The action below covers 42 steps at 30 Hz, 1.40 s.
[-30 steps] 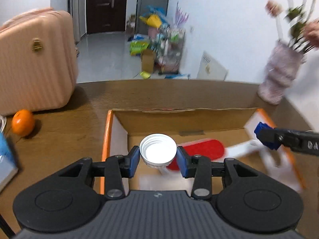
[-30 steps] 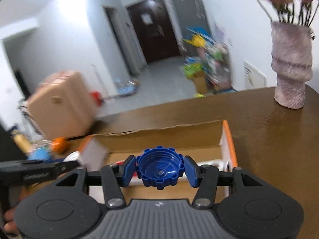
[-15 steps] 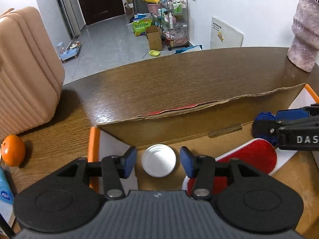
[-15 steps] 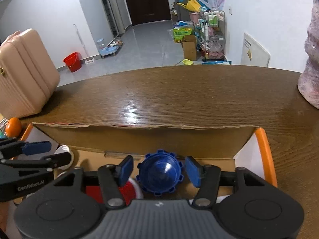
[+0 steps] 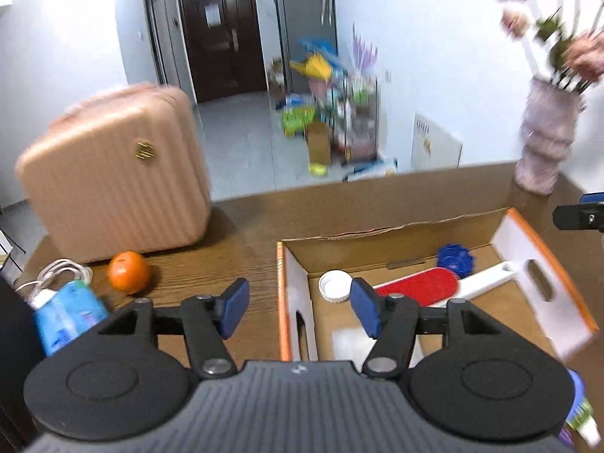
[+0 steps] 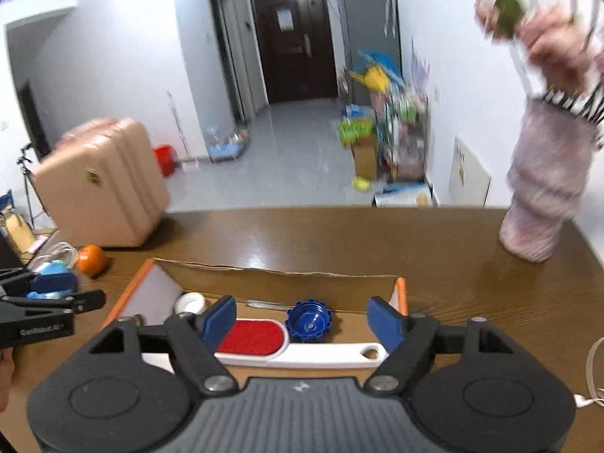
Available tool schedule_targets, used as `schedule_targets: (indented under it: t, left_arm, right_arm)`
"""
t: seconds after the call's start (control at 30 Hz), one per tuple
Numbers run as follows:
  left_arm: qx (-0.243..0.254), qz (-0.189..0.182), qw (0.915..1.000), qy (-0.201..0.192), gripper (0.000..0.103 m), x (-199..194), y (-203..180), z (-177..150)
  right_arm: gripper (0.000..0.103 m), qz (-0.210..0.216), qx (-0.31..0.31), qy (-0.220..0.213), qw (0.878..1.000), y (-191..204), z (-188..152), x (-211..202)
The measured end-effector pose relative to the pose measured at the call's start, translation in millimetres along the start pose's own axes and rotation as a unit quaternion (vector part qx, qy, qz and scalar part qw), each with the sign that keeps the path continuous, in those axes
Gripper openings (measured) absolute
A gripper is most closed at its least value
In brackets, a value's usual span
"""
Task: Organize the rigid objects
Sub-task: 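Withdraw both tools from the box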
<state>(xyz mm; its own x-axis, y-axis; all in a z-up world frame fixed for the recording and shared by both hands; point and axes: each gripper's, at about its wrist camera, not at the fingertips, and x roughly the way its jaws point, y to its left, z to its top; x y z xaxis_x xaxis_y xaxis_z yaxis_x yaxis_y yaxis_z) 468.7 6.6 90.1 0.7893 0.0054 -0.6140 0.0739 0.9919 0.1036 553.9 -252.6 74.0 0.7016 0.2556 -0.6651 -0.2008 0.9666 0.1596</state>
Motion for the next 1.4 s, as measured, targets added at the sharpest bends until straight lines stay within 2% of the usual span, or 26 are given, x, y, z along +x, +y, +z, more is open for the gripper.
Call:
schedule_targets:
  t: [0.17,0.27,0.33,0.43,0.53,0.6,0.7,0.83,0.93,1.0,1.07,1.13,1.3,1.4]
  left_arm:
    - [-0.021,-0.003,0.9979,-0.062,0.071,-87.6,8.9,-38.0]
    - [-0.023,0.013,0.9936,-0.11,0.087,-130.0,9.3,-73.9]
    - [-0.029,0.02,0.9911,-0.128,0.087,-154.3,5.9,-101.3]
    - [-0.038,0.002,0.9896,-0.139,0.09,-182.7,1.1,-144.8]
    - [-0.018,0.014,0.9854,-0.169,0.093,-207.8,-8.5,-185.6]
    - [-0.009,0.021,0.9822,-0.186,0.101,-223.5,-15.0,-212.2]
    - [-0.007,0.024,0.984,-0.176,0.101,-236.7,-26.1,-253.1]
    - [-0.006,0.004,0.9898,-0.142,0.101,-251.1,-34.1,-298.0]
    - [0.006,-0.022,0.9927,-0.118,0.101,-253.5,-38.7,-311.8]
    - [0.014,-0.017,0.9927,-0.119,0.101,-252.0,-44.1,-310.9]
    - [0.013,-0.015,0.9924,-0.122,0.102,-250.7,-47.0,-309.5]
    - [0.01,-0.024,0.9928,-0.117,0.102,-248.4,-48.1,-311.5]
    - [0.016,-0.021,0.9948,-0.098,0.102,-231.8,-50.1,-314.3]
    - [0.002,-0.023,0.9964,-0.081,0.102,-216.9,-47.2,-308.9]
  right_arm:
    - [0.081,-0.005,-0.03,-0.063,0.998,7.3,-26.4,-89.7]
    - [0.085,-0.011,-0.048,-0.106,0.993,16.3,-54.2,-136.4]
    - [0.086,-0.008,-0.063,-0.134,0.989,25.0,-79.6,-164.6]
    - [0.086,-0.011,-0.084,-0.17,0.982,38.4,-121.0,-197.4]
    - [0.087,-0.016,-0.102,-0.199,0.975,52.4,-164.5,-225.3]
    - [0.088,-0.016,-0.097,-0.215,0.972,58.9,-195.9,-240.6]
    - [0.088,-0.005,-0.094,-0.232,0.968,65.6,-243.4,-256.0]
    - [0.088,-0.011,-0.1,-0.245,0.964,74.6,-312.2,-270.6]
    - [0.089,-0.003,-0.076,-0.224,0.972,79.0,-354.6,-278.4]
    - [0.089,0.013,-0.052,-0.206,0.977,79.7,-372.3,-281.7]
    - [0.089,0.019,-0.055,-0.19,0.98,80.8,-381.5,-282.3]
    - [0.089,0.002,-0.06,-0.192,0.98,82.4,-383.2,-283.1]
    - [0.089,0.0,-0.035,-0.185,0.982,72.5,-379.7,-276.4]
    - [0.089,0.0,-0.03,-0.174,0.984,69.4,-379.0,-265.6]
